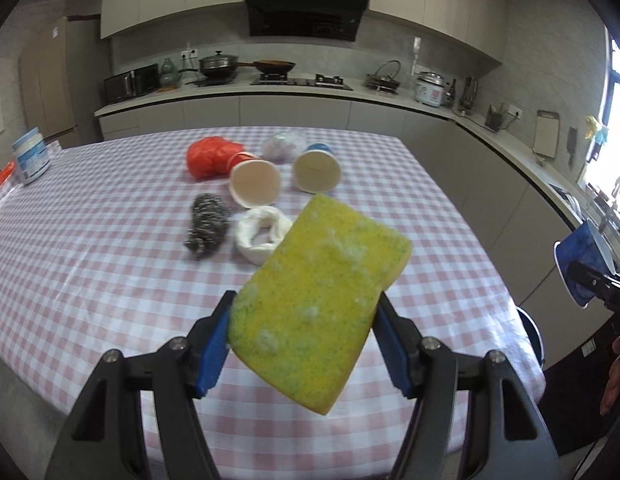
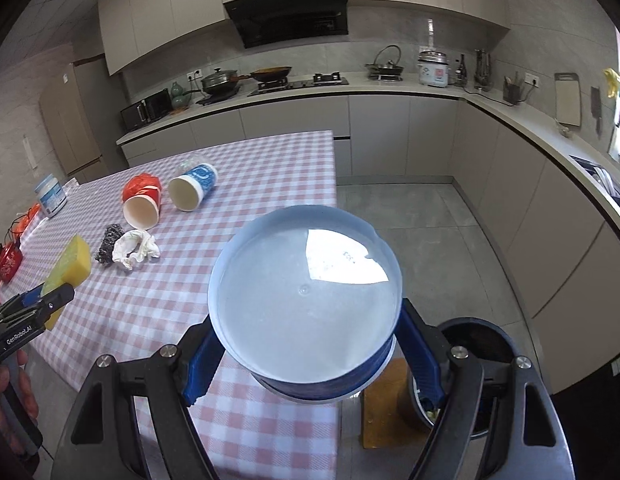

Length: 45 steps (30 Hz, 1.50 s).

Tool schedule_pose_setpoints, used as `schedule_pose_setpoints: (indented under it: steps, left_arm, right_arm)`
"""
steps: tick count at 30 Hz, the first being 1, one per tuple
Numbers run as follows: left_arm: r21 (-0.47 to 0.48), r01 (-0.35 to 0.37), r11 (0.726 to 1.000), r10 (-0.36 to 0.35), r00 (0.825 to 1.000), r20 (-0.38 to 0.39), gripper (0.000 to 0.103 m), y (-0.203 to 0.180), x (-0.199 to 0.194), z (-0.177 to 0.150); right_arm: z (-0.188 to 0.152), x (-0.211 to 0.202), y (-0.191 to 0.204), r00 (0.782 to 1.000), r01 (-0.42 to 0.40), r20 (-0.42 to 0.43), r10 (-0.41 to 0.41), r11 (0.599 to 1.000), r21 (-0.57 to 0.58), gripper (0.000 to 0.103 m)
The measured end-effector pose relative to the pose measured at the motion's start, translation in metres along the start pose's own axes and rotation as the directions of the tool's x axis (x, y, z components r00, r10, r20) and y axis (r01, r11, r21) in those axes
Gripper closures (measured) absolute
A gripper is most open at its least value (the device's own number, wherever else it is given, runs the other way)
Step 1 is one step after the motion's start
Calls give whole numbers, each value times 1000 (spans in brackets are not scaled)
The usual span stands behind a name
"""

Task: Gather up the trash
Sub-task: 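Carry the blue cup and yellow sponge with both tools over the trash bin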

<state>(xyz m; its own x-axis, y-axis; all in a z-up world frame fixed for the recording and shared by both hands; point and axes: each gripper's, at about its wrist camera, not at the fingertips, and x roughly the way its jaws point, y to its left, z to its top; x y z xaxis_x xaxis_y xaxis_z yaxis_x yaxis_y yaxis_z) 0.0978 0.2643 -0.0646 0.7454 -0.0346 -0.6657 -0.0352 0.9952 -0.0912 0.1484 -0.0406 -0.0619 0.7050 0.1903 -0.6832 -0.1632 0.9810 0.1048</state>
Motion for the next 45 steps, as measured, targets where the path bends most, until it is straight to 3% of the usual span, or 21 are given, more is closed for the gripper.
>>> schedule_pose_setpoints:
  steps: [7, 24, 35, 45]
  left_arm:
    - [43, 52, 998, -52, 999, -9, 36, -52, 5, -4]
    - [144, 147, 979, -141, 989, -53, 36, -237, 19, -14]
    - [181, 218, 959, -189, 968, -164, 36, -338, 57, -42]
    - [154, 220, 963, -170, 943, -288, 36, -375, 108, -81]
  right_arm:
    - [-11, -24, -47, 999, 36, 12, -36, 999, 27, 22]
    - [-36, -48, -217, 998, 53, -33, -50, 995, 85, 22]
    - [-73, -24, -297, 992, 18, -125, -10, 998, 64, 22]
    - [-110, 34, -333, 971, -32, -239, 26, 999, -19, 21]
